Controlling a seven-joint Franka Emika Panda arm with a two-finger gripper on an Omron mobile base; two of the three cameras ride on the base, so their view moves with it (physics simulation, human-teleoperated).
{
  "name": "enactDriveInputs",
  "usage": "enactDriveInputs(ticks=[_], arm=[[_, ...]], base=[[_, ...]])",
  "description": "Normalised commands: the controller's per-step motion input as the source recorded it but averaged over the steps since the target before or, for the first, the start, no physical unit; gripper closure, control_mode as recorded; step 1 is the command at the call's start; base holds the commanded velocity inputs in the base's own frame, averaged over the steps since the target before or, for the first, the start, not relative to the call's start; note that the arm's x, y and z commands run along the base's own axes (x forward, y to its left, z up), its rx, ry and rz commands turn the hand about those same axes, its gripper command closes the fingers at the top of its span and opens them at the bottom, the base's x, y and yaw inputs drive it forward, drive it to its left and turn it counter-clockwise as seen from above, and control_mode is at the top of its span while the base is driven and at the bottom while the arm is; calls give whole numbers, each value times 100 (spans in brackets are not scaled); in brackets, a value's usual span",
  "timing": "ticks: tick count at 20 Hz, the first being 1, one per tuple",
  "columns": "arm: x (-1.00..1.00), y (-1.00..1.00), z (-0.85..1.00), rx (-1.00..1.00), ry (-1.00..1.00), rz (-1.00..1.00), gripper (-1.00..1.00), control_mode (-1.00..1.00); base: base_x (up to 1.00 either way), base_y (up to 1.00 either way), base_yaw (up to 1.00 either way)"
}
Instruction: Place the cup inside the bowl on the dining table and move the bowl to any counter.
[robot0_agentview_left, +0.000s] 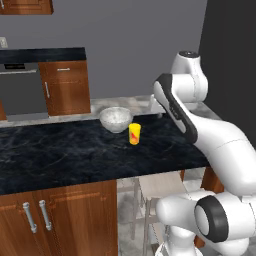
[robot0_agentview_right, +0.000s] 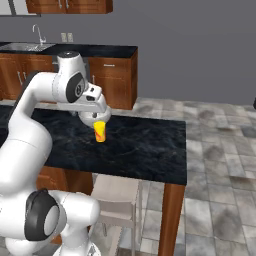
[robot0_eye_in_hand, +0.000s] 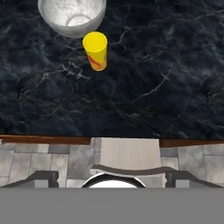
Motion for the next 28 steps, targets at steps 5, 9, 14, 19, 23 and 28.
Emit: enactDriveInputs(ticks=[5,9,14,19,23,28], arm=[[6,11,-22,0,0,0,-100,-100],[19,13,-27,0,0,0,-100,-100],[35,7,-15,0,4,0,-100,-100],[43,0,-1,0,5,0,-100,-100],[40,0,0,0,6,0,-100,-100],[40,0,-1,0,3,0,-100,-100]], base=[[0,0,0],[0,0,0],[0,0,0],[0,0,0],[0,0,0],[0,0,0]])
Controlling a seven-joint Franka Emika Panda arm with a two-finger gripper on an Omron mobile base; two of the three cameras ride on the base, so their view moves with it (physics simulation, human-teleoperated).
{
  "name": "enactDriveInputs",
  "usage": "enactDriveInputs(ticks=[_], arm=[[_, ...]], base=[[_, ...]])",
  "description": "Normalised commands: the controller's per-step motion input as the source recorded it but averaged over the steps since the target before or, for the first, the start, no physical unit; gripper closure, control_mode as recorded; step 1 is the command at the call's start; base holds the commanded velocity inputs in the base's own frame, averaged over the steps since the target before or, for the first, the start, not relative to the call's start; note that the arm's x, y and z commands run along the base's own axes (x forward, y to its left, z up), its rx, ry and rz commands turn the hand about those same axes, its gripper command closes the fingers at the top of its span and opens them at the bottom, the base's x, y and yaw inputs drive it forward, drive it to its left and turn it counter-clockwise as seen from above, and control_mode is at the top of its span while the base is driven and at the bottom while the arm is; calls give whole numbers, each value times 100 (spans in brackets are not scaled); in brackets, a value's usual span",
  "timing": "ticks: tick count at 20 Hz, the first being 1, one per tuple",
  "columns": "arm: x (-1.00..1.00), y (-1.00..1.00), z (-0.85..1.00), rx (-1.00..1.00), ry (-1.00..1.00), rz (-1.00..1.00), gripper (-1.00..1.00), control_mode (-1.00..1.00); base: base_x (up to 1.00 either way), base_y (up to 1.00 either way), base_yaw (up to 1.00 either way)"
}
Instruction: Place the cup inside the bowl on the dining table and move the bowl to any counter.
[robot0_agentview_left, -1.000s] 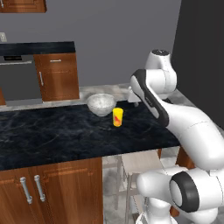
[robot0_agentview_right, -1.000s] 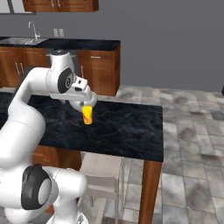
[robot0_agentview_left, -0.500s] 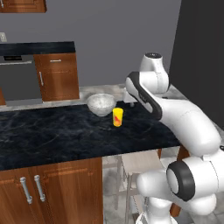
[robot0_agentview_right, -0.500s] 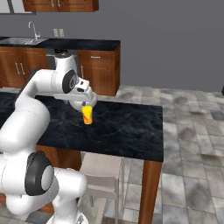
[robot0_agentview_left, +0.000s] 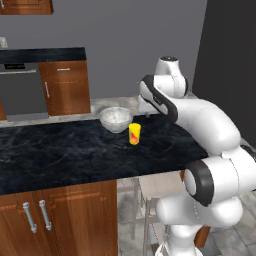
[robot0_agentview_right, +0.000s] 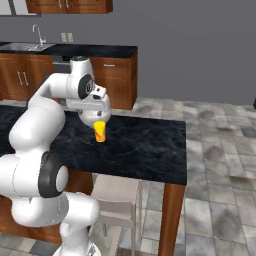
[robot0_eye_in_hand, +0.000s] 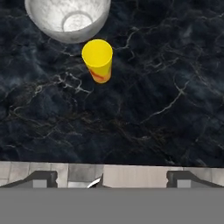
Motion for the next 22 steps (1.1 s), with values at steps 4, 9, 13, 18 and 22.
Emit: enactDriveInputs(ticks=[4,9,13,18,22], arm=[[32,6,-9,0,0,0,-100,-100],[27,7,-11,2,0,0,-100,-100],[26,4,-9,5,0,0,-100,-100],[27,0,-6,8,0,0,-100,-100],[30,0,-8,9,-1,0,-100,-100]], base=[[0,0,0],[0,0,0],[0,0,0],[0,0,0],[0,0,0]])
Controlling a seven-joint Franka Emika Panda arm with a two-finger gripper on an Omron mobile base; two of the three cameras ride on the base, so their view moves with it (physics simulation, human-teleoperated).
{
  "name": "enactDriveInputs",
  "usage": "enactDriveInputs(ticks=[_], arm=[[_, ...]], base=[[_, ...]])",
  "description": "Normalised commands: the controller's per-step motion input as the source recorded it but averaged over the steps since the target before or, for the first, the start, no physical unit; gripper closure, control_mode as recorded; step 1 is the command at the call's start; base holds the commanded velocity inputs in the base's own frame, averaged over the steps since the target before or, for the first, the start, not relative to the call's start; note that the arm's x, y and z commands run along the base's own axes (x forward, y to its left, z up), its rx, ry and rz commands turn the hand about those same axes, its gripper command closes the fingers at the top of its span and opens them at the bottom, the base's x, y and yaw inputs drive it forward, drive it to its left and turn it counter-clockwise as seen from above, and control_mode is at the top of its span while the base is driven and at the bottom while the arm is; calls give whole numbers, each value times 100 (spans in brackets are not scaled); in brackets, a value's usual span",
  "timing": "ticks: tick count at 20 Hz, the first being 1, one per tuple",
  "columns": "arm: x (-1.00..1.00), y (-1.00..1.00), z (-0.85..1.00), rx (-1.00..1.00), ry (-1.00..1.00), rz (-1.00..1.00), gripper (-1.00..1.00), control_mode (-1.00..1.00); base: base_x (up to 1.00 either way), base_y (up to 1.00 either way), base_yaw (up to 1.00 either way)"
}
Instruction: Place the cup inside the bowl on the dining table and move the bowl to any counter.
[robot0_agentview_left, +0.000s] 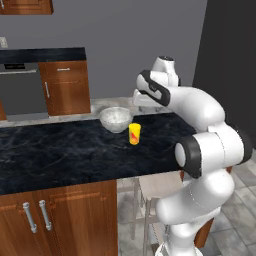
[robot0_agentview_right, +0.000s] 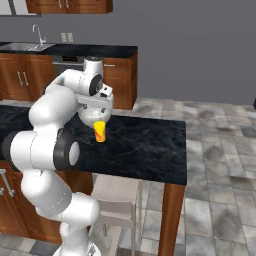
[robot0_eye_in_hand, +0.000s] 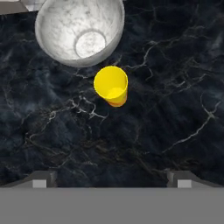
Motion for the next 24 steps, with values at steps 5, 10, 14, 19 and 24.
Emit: enactDriveInputs(ticks=[5,10,14,19,24], arm=[[35,0,-19,4,0,0,-100,-100],[34,0,-33,0,0,0,-100,-100],[31,0,-27,0,0,0,-100,-100],[24,0,-25,0,0,0,-100,-100],[32,0,-30,0,0,0,-100,-100]], base=[[0,0,0],[0,0,0],[0,0,0],[0,0,0],[0,0,0]])
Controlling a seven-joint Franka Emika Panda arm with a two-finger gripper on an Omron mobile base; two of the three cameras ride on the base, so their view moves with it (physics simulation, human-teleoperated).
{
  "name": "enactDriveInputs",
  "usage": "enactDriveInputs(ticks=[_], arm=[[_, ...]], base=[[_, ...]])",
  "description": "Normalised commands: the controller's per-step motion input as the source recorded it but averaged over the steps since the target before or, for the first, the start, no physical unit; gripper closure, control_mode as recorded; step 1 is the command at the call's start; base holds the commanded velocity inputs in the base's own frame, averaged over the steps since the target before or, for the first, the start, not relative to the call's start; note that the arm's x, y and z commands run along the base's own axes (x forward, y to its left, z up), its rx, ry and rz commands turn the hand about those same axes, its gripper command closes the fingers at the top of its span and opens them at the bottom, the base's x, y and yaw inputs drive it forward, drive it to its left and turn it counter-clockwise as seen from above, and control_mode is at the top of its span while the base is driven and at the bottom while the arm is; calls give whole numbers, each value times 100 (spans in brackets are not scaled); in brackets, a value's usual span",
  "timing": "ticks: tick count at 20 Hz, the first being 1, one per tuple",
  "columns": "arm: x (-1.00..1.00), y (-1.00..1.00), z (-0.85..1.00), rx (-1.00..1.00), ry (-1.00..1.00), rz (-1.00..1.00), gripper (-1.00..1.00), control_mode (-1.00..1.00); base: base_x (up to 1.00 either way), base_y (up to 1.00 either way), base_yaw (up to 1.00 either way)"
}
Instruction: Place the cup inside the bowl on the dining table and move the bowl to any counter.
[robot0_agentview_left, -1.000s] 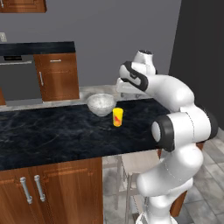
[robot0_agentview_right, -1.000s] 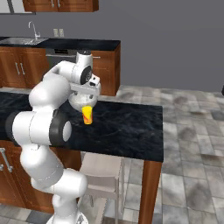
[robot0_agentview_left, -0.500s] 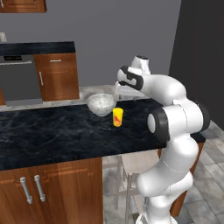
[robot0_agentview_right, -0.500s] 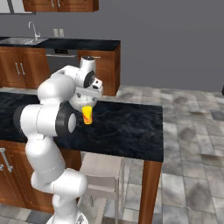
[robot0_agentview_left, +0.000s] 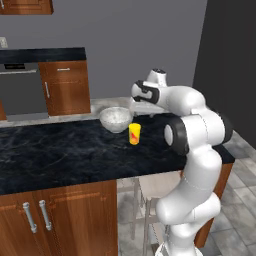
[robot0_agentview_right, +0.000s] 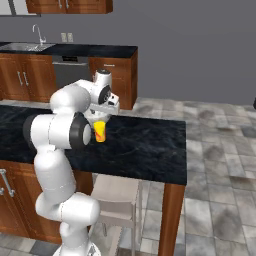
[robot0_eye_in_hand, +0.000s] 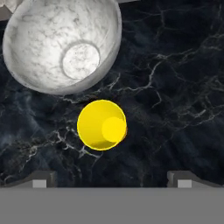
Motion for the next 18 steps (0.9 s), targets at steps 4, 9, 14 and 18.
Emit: enactDriveInputs(ticks=[4,9,14,18], arm=[[29,0,-22,0,0,0,-100,-100],[23,1,-16,0,0,0,-100,-100],[0,2,-15,0,1,0,-100,-100],[0,0,-29,0,0,0,-100,-100]], base=[[0,0,0],[0,0,0],[0,0,0],[0,0,0]])
